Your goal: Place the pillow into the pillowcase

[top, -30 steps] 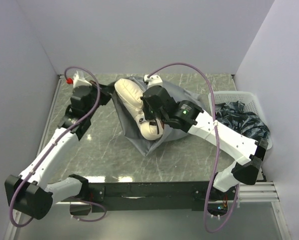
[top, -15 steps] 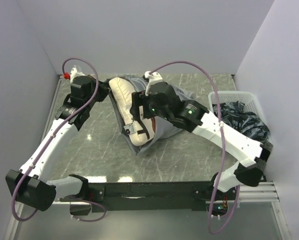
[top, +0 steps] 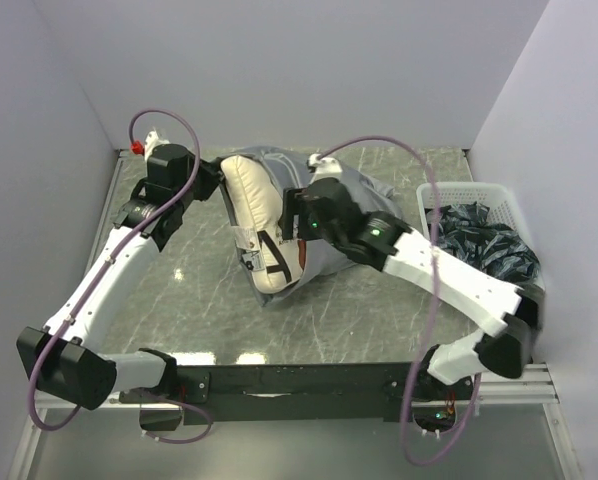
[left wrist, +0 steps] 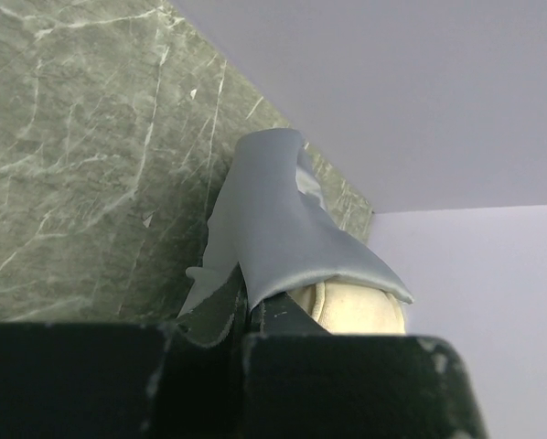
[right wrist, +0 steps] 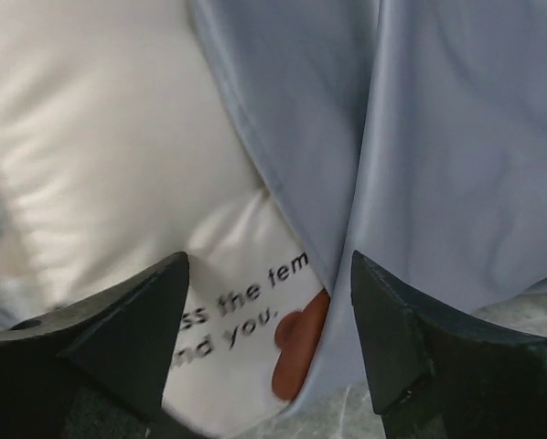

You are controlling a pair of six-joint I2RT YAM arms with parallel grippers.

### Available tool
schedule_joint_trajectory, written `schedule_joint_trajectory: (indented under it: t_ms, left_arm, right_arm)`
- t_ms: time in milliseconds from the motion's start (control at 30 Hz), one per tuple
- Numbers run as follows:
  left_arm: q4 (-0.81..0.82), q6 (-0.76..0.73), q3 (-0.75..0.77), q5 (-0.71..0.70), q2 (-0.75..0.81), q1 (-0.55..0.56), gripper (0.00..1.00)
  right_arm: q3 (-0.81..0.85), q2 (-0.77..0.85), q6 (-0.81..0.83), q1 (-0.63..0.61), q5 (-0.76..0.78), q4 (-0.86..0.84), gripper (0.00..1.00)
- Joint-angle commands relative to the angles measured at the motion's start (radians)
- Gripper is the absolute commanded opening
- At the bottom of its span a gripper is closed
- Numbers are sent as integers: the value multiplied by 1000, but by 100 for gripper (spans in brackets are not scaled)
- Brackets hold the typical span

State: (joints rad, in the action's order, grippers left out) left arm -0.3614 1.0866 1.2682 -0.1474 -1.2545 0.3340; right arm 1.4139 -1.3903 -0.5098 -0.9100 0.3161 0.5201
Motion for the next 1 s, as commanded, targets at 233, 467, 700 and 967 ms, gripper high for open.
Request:
schedule_joint_trajectory:
  t_ms: [233,467,700,967]
  left_arm:
    - [45,1,94,11,12,0,1]
    - [45,-22,120,16,-2,0,1]
    - [-40,-142,311,-23,-63,2,1]
    - [-191,-306,653,26,-223,2,1]
  right_arm:
    - [145,-239,28,29,233,4,40]
    - [262,-306,47,28,270,95,2]
    - [655,-227,129,-41,-134,300,0]
    - [1011,-201,120,-36,-305,298,0]
